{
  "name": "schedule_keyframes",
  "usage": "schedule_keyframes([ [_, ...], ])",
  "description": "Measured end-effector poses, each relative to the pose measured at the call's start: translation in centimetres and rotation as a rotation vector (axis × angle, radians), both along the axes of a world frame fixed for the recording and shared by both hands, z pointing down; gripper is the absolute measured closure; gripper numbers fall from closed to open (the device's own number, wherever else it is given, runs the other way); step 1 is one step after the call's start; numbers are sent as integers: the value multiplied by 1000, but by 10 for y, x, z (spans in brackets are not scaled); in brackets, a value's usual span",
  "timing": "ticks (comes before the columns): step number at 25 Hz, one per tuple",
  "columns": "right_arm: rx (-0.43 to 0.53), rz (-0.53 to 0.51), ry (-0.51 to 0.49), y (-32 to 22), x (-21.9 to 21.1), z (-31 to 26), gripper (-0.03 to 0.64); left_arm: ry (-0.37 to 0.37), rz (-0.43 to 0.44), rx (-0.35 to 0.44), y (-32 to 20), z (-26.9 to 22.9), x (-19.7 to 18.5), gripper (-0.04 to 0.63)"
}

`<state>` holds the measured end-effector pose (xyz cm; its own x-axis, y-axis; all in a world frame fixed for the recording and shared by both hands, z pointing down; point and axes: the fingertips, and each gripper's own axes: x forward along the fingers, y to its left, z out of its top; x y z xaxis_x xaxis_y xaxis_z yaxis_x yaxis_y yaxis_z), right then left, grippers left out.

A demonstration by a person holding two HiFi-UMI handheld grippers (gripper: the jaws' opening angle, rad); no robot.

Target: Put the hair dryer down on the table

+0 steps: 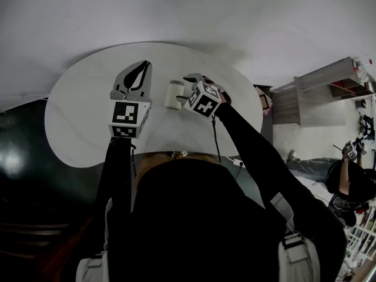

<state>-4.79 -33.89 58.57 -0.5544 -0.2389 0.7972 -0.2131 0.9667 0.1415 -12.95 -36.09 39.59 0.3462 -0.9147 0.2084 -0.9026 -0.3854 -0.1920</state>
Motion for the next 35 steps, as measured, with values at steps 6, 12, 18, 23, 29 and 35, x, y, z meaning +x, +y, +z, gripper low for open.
schedule_keyframes([
  [6, 128, 93, -199, -26, -14, -61, 304, 1, -5, 18, -4, -12, 0, 568],
  [12, 231, 213, -403, -46, -17, -128, 304, 6, -12, 63, -6, -34, -5, 568],
  [18, 344, 321, -536, -53, -4, -182, 304, 52, -20, 90, -8, -52, -4, 568],
  [23, 363, 392, -634, -55, 4, -196, 304, 54, -9, 94, -8, -50, -1, 568],
  [29, 466, 434, -699, -47, 15, -211, 405, 77, 12, 79, -1, -43, 7, 568],
  [35, 474, 448, -755, -49, 24, -221, 591, 89, 12, 80, 0, -44, 12, 568],
])
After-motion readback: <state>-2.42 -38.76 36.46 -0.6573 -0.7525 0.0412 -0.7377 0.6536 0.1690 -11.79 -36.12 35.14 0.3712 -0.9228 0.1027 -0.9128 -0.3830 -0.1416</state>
